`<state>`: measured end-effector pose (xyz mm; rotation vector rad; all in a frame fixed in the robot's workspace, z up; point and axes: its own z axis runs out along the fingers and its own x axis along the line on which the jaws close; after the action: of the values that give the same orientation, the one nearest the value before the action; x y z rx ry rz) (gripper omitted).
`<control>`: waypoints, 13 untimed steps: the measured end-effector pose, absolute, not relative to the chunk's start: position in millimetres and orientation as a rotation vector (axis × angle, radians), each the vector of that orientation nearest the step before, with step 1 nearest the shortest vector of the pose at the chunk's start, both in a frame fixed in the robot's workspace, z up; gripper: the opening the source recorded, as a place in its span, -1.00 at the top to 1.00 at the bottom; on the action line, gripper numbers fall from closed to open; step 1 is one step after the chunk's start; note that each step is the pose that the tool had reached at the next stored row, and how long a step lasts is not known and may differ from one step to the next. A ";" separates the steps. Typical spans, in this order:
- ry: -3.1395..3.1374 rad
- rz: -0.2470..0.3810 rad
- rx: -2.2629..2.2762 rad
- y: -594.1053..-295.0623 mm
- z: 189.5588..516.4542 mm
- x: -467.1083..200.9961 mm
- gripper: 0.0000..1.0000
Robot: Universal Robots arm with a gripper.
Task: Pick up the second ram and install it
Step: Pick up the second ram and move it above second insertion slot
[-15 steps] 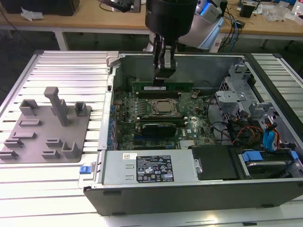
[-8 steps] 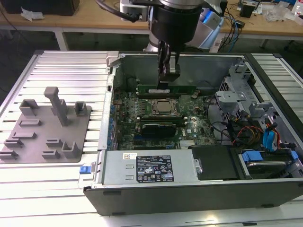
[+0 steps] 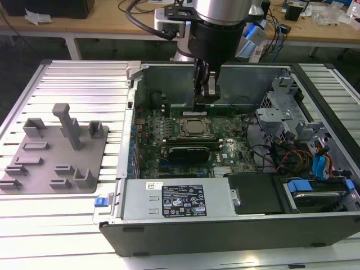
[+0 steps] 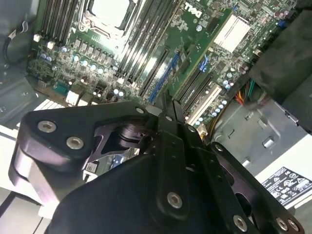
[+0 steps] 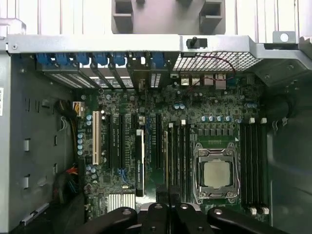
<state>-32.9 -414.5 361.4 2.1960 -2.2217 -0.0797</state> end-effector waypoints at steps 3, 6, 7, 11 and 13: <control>-2.222 -0.080 2.196 -413.5 357.0 -30.9 0.82; -2.222 -0.080 2.196 -409.7 348.0 -30.6 0.82; -2.222 -0.080 2.196 -408.8 346.1 -30.6 0.82; -2.222 -0.080 2.196 -407.8 339.4 -30.4 0.82; -2.222 -0.080 2.196 -407.5 334.6 -30.5 0.82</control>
<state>-30.5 -407.5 334.6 2.1961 -2.2218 -0.0799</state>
